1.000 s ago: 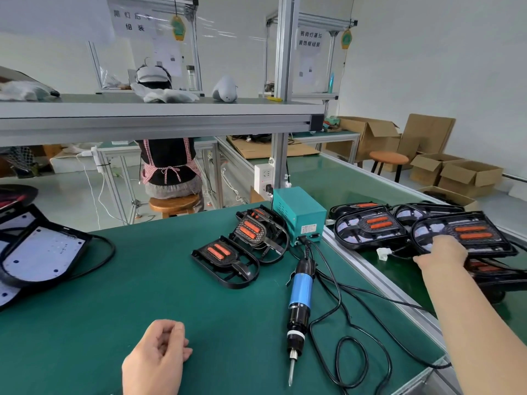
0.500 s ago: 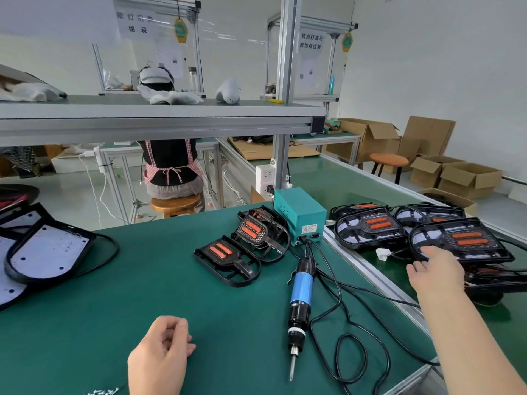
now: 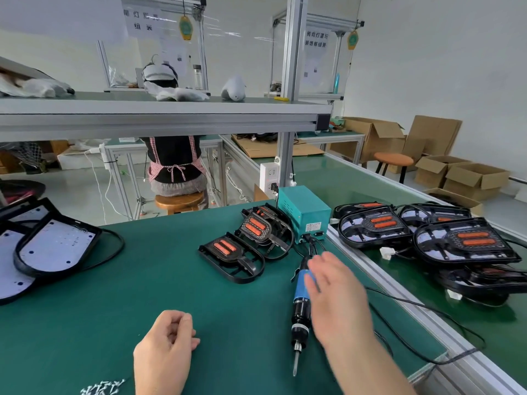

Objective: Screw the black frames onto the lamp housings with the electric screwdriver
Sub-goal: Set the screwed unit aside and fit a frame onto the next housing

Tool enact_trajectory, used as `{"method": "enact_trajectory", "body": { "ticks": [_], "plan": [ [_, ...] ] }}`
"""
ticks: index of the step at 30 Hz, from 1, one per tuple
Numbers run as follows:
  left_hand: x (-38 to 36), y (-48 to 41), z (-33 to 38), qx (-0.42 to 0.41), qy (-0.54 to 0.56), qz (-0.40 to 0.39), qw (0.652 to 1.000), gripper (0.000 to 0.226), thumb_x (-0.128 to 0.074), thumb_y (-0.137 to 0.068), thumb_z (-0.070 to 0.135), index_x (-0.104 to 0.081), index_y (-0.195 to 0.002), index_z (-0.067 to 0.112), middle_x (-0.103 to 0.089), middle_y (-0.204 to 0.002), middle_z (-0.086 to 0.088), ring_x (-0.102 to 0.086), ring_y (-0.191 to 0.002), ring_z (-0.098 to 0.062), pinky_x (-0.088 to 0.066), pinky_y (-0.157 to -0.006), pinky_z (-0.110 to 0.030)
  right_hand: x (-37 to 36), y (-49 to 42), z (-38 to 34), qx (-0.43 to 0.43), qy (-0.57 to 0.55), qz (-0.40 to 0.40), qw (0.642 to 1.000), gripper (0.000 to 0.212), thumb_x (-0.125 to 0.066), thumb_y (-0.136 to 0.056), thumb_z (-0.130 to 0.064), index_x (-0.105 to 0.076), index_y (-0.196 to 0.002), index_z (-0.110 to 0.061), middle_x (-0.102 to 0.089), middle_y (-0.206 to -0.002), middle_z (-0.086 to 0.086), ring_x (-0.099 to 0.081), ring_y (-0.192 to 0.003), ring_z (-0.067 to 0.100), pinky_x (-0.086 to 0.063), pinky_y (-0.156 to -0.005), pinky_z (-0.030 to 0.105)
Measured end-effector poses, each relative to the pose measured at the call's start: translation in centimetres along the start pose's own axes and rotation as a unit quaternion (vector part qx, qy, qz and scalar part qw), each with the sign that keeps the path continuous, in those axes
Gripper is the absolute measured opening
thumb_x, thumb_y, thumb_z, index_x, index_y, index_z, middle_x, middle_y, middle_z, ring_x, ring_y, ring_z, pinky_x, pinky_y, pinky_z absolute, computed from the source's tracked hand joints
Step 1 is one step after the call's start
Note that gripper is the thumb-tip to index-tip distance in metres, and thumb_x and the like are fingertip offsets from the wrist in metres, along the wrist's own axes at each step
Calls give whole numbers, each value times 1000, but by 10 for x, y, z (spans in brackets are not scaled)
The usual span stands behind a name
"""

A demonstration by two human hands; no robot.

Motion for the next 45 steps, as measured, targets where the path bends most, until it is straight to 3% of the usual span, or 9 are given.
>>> {"method": "enact_trajectory", "body": {
  "ticks": [2, 4, 5, 6, 7, 10, 13, 30, 45],
  "plan": [
    [0, 1, 1, 2, -4, 0, 1000, 18, -65, -94, 14, -67, -77, 18, -72, -63, 8, -69, -50, -7, -55, -73, -33, -39, 21, 11, -53, -86, -17, 995, 14, -47, -93, 13, -44, -102, 23, -40, -101, 40, -50, -110, 46, -39, -102, 25],
    [1, 2, 2, 7, -2, 0, 1000, 18, -64, -94, 14, -67, -77, 18, -72, -64, 8, -69, -50, -7, -56, -77, -39, -76, 34, 24, -84, -102, -41, 990, 20, -45, -89, 16, -37, -104, 25, -49, -91, 2, -53, -79, 21, -37, -110, 46],
    [1, 2, 1, 8, 2, 0, 1000, 18, -64, -94, 13, -68, -77, 18, -72, -64, 7, -69, -51, -8, -57, -78, -41, -93, 38, 36, -105, -112, -52, 987, 20, -46, -88, 15, -42, -106, 22, -53, -93, 36, -59, -95, 13, -35, -110, 53],
    [1, 2, 0, 9, 4, 0, 1000, 18, -64, -94, 13, -67, -77, 18, -72, -64, 7, -69, -51, -8, -57, -79, -42, -108, 45, 42, -127, -120, -64, 983, 14, -47, -88, 13, -54, -100, 13, -45, -108, 40, -49, -126, 25, -42, -106, 52],
    [1, 1, -1, 8, 4, -1, 1000, 18, -64, -94, 13, -67, -77, 18, -72, -65, 7, -69, -51, -8, -57, -79, -42, -124, 48, 48, -143, -120, -76, 980, 22, -49, -89, 10, -62, -92, -7, -56, -83, 19, -33, -82, 14, -46, -96, 38],
    [2, -2, -6, 16, 11, 7, 1000, 18, -64, -93, 10, -67, -77, 19, -73, -65, 5, -70, -53, -6, -54, -76, -32, -159, 51, 72, -182, -113, -91, 972, 39, -50, -94, 1, -52, -123, -26, -55, -117, -12, -54, -111, 6, -38, -93, 25],
    [6, -5, -10, 28, 33, 25, 999, 21, -62, -93, 6, -69, -80, 21, -74, -74, 1, -73, -70, -6, -49, -72, -11, -176, 44, 86, -165, -56, -79, 981, 41, -46, -94, 1, -48, -127, -23, -53, -126, -7, -52, -119, 9, -41, -94, 24],
    [8, -17, -5, -89, -343, -97, 930, 53, -57, -100, 22, -45, -146, -1, -41, -156, -13, -26, -151, -28, -14, -123, -32, -206, 47, 80, 95, 245, -189, 946, 31, -46, -91, 0, -64, -112, -15, -57, -113, -3, -56, -101, 6, -45, -94, 20],
    [42, -32, -28, -15, -465, -75, 882, 54, -52, -99, 38, -54, -129, -7, -50, -139, -21, -36, -140, -35, -23, -118, -38, -206, 44, 85, 92, 237, -174, 951, 29, -48, -93, -2, -64, -111, -18, -57, -109, -9, -56, -95, 1, -43, -85, 10]
  ]
}}
Point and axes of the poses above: each hand's wrist, its own y-axis away from the middle knuckle, its own x-axis out of the back of the hand, z = x × y, the point moved 9 cm from there along -y, towards the middle knuckle
